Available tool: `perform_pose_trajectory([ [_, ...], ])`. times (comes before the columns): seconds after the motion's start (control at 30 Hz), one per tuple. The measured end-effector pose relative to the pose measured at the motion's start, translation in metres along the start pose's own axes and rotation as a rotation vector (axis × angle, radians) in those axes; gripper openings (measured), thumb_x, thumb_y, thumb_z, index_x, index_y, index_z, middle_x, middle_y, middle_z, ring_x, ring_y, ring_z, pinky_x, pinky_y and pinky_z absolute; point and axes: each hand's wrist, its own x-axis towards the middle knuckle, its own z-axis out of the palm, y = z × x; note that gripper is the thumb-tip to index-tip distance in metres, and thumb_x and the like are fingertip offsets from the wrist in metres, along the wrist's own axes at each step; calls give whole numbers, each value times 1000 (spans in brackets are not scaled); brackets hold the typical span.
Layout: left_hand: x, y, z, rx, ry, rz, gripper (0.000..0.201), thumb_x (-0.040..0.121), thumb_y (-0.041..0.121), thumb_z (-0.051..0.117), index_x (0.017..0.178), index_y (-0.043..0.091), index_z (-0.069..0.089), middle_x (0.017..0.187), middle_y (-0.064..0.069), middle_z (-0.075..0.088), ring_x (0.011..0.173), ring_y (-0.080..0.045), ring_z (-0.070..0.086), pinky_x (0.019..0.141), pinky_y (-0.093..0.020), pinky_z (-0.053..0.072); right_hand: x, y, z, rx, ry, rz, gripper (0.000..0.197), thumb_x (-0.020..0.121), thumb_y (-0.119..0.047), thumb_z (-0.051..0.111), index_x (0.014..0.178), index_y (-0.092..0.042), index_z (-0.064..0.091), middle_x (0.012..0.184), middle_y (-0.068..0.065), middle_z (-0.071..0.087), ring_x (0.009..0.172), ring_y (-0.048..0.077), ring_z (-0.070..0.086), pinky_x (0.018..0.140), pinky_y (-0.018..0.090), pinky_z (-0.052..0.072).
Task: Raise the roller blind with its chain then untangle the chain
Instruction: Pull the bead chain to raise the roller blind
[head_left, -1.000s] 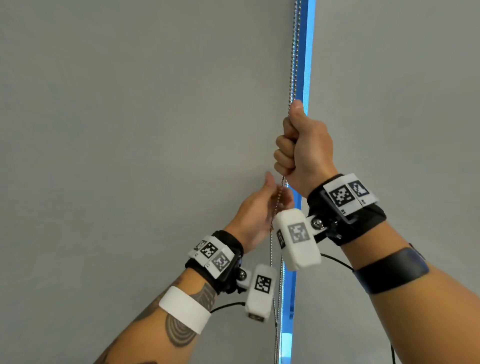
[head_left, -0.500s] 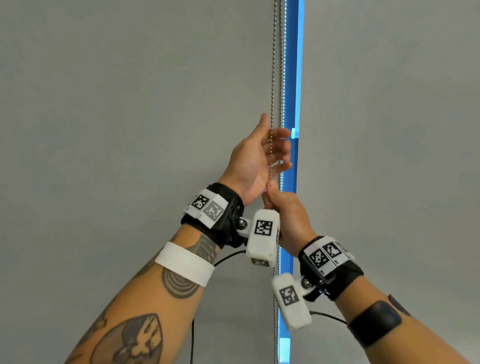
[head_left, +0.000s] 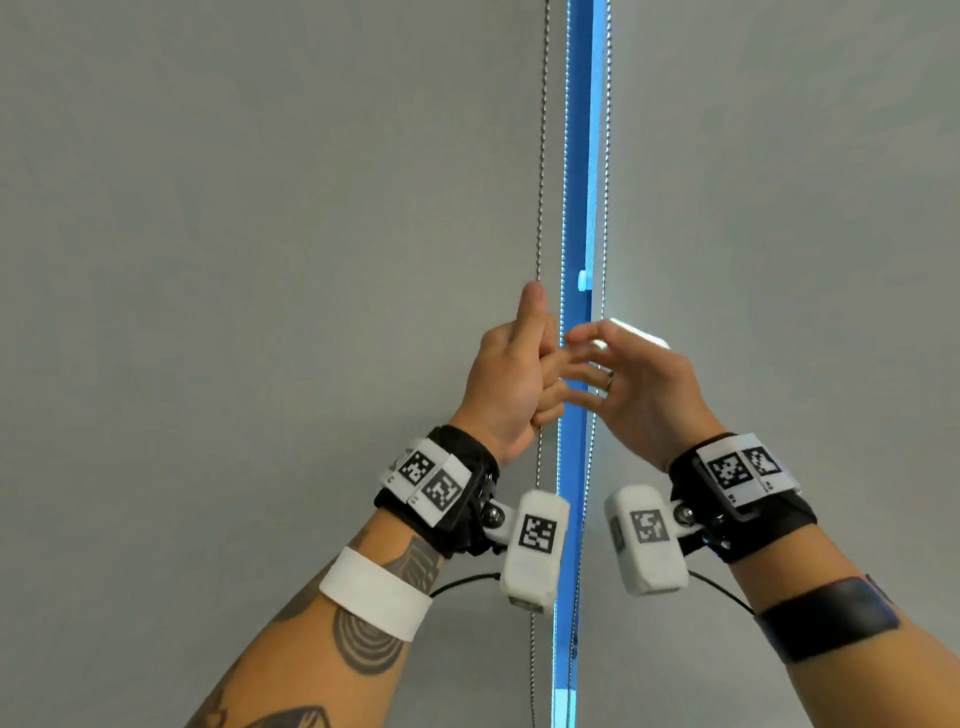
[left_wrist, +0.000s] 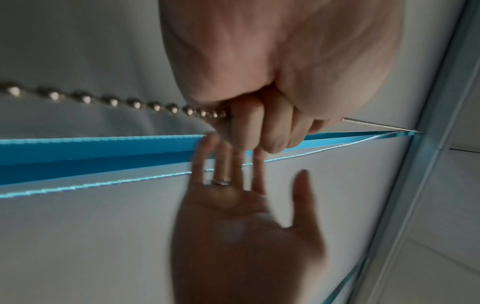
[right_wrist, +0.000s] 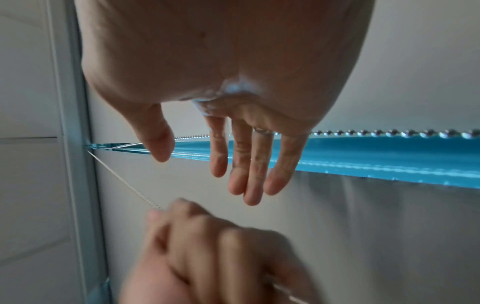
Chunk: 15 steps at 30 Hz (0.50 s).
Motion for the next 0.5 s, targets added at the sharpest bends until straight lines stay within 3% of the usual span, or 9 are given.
perform_pose_trajectory([
  [0.07, -9, -15, -3, 0, -13, -62, 64, 105, 60, 33, 51, 27, 46, 48, 8, 16, 36, -7, 12, 42, -22, 8, 2, -14, 8, 33, 12, -14, 33, 90, -35, 60, 106, -7, 68, 97, 14, 75, 90, 27, 72, 84, 37, 58],
  [0.1, -12, -20, -5, 5, -15, -88, 64, 104, 61, 33, 51, 28, 45, 49, 8, 14, 37, -7, 11, 44, -24, 7, 3, -19, 13, 41, 8, -16, 31, 92, -35, 59, 106, -8, 67, 98, 14, 75, 91, 27, 73, 83, 36, 58],
  [0.17, -17, -30, -7, 7, -22, -132, 59, 101, 64, 35, 57, 26, 31, 50, 8, 14, 38, -8, 10, 45, -25, 7, 4, -25, 24, 45, -7, -16, 29, 99, -33, 56, 110, -8, 64, 100, 15, 75, 100, 34, 73, 85, 36, 59],
  [0.23, -21, -38, -7, -9, -33, -163, 56, 101, 65, 36, 61, 27, 26, 51, 8, 13, 39, -8, 9, 44, -24, 6, 4, -28, 36, 37, -20, -10, 27, 102, -32, 53, 113, -8, 61, 100, 16, 75, 102, 38, 74, 87, 39, 57],
  [0.3, -26, -45, -7, 11, -37, -173, 56, 101, 66, 39, 61, 27, 29, 57, 4, 11, 46, -13, 7, 45, -27, 6, 3, -33, 50, 57, -28, -2, 28, 105, -31, 50, 114, -7, 61, 97, 17, 76, 91, 37, 76, 81, 39, 59],
  [0.37, -31, -51, -6, 78, -35, -178, 57, 95, 71, 43, 61, 27, 34, 66, -4, 10, 59, -23, 6, 53, -36, 8, 3, -39, 62, 41, -40, 5, 31, 106, -35, 48, 115, -7, 61, 90, 16, 74, 73, 32, 72, 68, 37, 59],
  [0.43, -36, -56, -8, 109, -49, -183, 56, 88, 72, 45, 57, 26, 36, 61, 0, 16, 55, -20, 12, 58, -41, 9, 2, -42, 72, -20, -11, 23, 35, 107, -42, 46, 99, -12, 62, 69, 8, 62, 52, 22, 52, 50, 30, 43],
  [0.5, -38, -57, -13, 129, -66, -183, 53, 85, 70, 44, 57, 26, 37, 55, 3, 26, 50, -13, 23, 57, -39, 12, 2, -40, 78, -46, 60, 45, 48, 106, -52, 44, 70, -21, 45, 55, -3, 33, 46, 14, 22, 44, 25, 20],
])
